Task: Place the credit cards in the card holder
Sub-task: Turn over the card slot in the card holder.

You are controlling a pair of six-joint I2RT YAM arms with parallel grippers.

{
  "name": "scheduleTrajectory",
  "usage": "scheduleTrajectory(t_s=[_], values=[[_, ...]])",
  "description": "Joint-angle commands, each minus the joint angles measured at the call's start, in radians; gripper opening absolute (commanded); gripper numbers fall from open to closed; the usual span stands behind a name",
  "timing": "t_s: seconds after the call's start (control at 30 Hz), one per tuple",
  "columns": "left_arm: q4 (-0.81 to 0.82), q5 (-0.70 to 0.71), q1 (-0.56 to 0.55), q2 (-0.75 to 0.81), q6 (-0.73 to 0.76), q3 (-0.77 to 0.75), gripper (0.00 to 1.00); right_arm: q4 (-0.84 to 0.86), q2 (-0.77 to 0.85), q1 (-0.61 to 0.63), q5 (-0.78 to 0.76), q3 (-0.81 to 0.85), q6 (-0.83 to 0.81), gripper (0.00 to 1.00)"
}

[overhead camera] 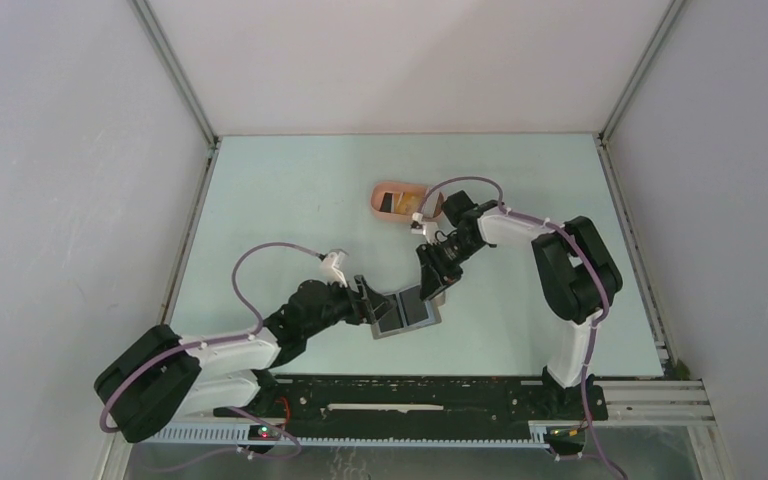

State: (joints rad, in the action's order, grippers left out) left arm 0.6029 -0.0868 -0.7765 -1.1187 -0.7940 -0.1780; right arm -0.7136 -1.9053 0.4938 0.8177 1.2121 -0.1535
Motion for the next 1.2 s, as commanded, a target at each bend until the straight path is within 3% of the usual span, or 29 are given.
scheduleTrajectory(t_s=[0.0, 0.47, 1.0, 1.17], values=[[0.062, -0.024, 0.0, -0.019, -0.021, 0.005, 0.75, 0.007, -0.011, -0.021, 0.127, 0.021, 0.02, 0.45], [0.133, -0.06, 0.0, -0.081, -0.052, 0.002, 0.74, 0.011, -0.07, -0.038, 0.289, 0.034, 0.039, 0.23], [0.209, -0.085, 0.0, -0.181, -0.102, -0.016, 0.76, -0.003, -0.147, 0.006, 0.434, 0.069, 0.027, 0.22], [0.209, -0.071, -0.001, -0.192, -0.111, -0.02, 0.77, -0.023, -0.159, 0.012, 0.473, 0.08, 0.008, 0.3]])
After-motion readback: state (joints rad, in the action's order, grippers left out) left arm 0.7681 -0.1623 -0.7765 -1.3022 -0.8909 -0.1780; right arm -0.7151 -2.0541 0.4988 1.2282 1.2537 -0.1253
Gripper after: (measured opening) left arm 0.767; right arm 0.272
